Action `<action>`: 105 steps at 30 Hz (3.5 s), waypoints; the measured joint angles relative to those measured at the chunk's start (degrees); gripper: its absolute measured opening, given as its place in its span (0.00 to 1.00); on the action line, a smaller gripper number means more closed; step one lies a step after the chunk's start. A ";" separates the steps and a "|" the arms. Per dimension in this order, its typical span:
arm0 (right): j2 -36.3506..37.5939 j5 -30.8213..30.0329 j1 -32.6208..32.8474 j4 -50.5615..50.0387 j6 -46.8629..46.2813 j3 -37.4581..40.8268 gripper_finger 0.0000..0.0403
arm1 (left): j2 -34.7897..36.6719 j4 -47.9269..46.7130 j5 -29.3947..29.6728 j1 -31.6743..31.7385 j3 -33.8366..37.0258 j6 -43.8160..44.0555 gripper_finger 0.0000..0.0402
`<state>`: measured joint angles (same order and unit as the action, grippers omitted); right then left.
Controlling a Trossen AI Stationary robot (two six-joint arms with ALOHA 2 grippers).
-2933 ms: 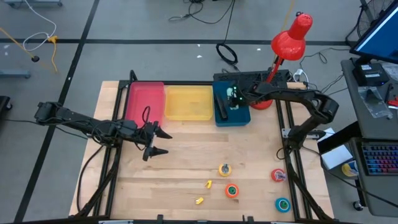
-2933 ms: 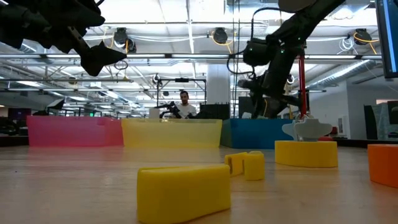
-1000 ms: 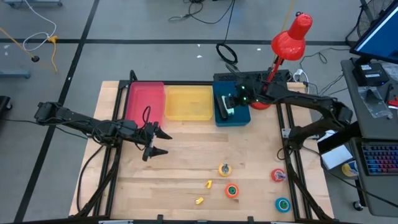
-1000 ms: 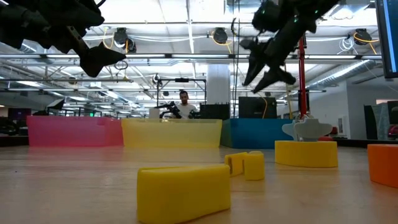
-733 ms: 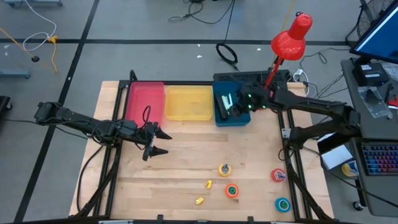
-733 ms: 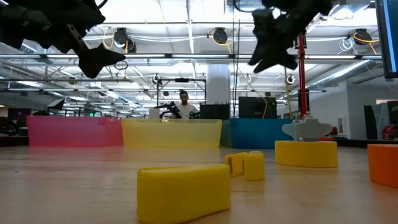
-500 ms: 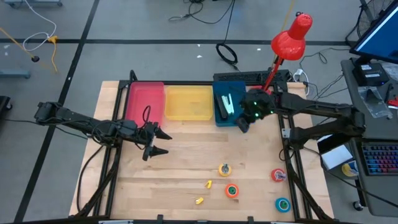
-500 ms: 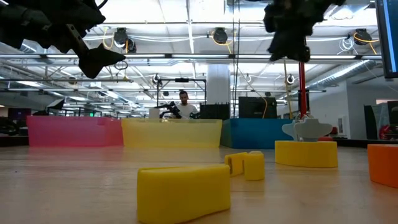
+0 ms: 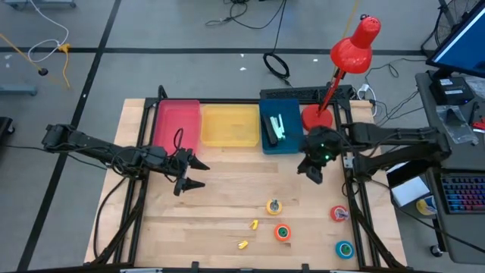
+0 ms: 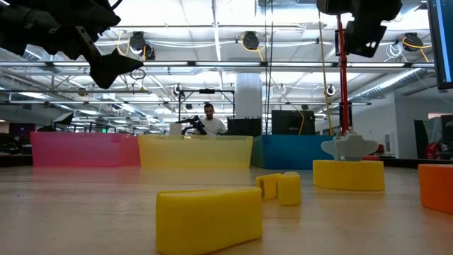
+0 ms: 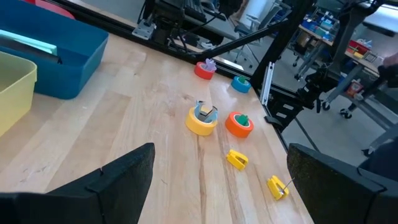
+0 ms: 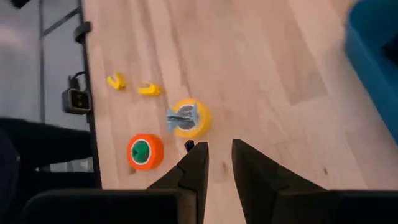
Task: Pick and place Stapler, Stapler remover, tape
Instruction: Put the left green small stapler into the blue bin
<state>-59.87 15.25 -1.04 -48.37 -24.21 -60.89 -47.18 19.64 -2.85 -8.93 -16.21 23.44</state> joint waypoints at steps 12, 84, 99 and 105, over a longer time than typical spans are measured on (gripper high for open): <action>-0.14 5.29 3.93 26.54 2.62 16.39 0.22 | -0.01 0.06 0.04 0.00 0.00 3.49 0.90; -2.20 14.56 17.41 43.35 -9.38 19.79 0.36 | -0.01 1.71 0.04 0.00 0.00 10.27 0.90; -11.53 14.95 22.14 51.62 2.63 19.81 0.35 | -0.02 1.62 0.44 0.00 0.00 10.00 0.90; -13.86 15.02 22.16 53.20 6.69 19.81 0.35 | -0.02 1.64 0.44 0.00 0.00 9.94 0.90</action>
<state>-73.73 30.26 21.12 4.83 -17.52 -41.08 -47.20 21.28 -2.42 -8.93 -16.21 33.39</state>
